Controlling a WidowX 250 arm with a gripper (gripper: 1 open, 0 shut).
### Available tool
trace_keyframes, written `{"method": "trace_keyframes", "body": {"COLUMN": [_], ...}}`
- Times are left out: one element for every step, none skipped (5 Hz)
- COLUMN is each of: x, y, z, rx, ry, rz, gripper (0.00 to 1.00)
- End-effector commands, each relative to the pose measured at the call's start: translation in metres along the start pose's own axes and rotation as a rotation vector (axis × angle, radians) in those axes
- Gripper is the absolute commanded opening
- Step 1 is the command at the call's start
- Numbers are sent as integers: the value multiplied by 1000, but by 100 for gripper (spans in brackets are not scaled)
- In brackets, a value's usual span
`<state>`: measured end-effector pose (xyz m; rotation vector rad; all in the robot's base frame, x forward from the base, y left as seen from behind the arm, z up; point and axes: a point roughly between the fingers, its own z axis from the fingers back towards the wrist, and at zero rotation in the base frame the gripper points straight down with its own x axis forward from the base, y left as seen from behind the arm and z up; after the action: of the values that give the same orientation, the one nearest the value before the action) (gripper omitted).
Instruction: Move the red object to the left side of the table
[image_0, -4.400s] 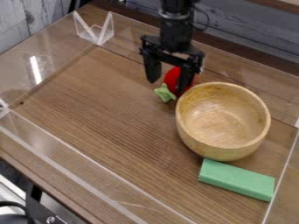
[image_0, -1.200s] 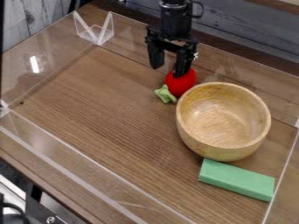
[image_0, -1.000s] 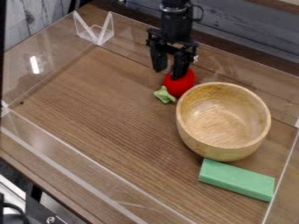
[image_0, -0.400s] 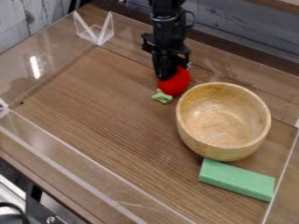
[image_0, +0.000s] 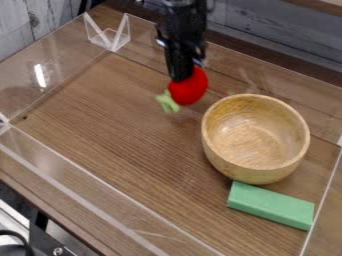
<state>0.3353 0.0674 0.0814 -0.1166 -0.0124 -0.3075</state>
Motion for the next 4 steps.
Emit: {"method": "trace_keyframes", "body": {"x": [-14,-33,-46,-56], "y": [11,26,40,57], "z": [29,26,27,25], "rx": [43,50,58,62], "ry": [-67,-50,-47,-42], "rz": [-32,-65,7,83], "gripper": [0,0,0,0]}}
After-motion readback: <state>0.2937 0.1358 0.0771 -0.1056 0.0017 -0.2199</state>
